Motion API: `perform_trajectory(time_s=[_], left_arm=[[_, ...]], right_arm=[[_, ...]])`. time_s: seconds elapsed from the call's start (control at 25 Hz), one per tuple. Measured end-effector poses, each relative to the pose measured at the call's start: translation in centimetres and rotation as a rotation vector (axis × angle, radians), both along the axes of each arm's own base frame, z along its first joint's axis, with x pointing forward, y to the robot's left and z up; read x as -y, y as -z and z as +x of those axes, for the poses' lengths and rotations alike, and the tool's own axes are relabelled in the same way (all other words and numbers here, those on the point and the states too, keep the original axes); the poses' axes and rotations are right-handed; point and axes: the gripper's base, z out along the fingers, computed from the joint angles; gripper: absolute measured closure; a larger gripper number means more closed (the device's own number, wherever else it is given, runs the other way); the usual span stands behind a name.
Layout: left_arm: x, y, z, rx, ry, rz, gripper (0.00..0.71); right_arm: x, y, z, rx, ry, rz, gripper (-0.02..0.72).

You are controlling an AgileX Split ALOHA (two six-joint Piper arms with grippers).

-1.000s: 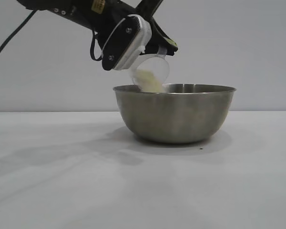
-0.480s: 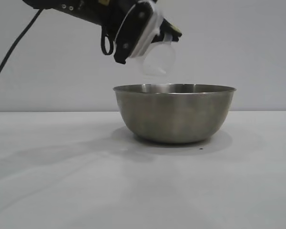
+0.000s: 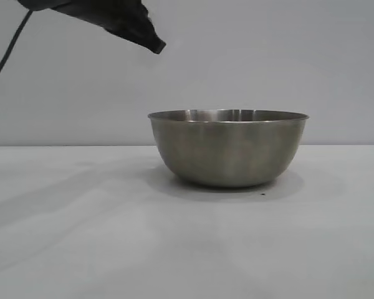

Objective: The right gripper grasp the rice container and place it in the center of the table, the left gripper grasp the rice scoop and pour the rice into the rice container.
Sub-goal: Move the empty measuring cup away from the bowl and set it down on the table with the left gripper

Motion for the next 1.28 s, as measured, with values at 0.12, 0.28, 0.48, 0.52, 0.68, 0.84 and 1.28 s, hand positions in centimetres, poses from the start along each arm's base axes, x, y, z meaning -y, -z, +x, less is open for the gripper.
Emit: perform_trajectory(time_s=[0.12,0.28,0.48,0.52,0.68,0.84,1.28], left_arm=[[-1.7,0.9,0.5,-0.105,-0.036,-0.125,0.710],[-4.3,3.2,-0.1,-0.193,-0.083,-0.246,0.710],[-6.1,6.6,-3.7,-0.185,-0.063,-0.244,0.710],[-6.3,7.0,-4.5,-0.180,-0.056,-0.237,0.710],[-6.9,8.1,-6.6,-0.163,-0.057,-0.241,0.710],[-7.2,8.4,-7.1,-0.152,-0.065,-0.260,0.710],[-7.4,12.4,-7.1,-0.221,-0.103,-0.293,0.710]], right_arm=[[0.0,0.0,0.0,0.000,0.000,0.000,0.178],[0.0,0.0,0.0,0.000,0.000,0.000,0.178],[0.0,0.0,0.0,0.000,0.000,0.000,0.178],[0.0,0.0,0.0,0.000,0.000,0.000,0.178],[0.0,0.0,0.0,0.000,0.000,0.000,0.178],[0.0,0.0,0.0,0.000,0.000,0.000,0.178],[0.0,0.0,0.0,0.000,0.000,0.000,0.178]])
